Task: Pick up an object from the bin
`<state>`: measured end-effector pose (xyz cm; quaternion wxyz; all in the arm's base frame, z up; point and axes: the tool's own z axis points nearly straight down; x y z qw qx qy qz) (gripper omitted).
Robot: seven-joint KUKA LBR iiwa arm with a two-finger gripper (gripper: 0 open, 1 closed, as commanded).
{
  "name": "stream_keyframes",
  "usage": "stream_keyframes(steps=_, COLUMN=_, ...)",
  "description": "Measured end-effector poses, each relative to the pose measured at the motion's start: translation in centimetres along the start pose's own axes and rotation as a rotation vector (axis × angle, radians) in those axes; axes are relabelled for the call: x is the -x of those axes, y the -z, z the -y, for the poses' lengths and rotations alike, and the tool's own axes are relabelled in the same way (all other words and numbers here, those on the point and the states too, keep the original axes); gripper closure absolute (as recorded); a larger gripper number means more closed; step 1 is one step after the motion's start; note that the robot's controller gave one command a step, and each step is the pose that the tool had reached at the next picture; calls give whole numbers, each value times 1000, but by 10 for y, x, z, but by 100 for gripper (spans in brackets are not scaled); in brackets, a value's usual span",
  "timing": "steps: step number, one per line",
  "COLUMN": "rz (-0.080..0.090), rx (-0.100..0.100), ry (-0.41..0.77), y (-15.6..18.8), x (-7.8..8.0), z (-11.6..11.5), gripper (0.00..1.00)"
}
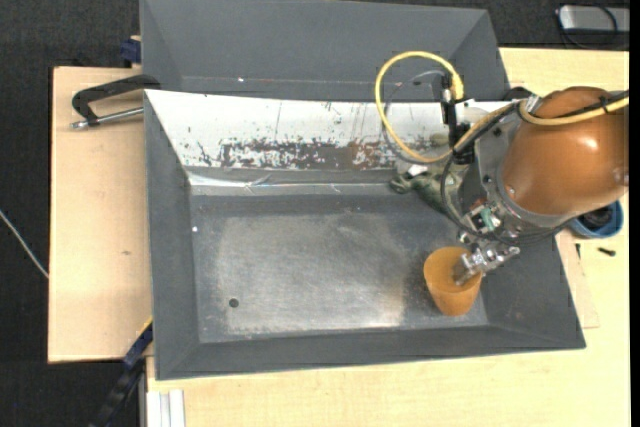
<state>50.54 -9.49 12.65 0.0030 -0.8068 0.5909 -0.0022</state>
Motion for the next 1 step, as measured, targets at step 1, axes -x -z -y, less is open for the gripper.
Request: stream_keyframes(steps=1, rz=-3, rx=-4, ry=-48, y=111, x=3, z=2, gripper=100)
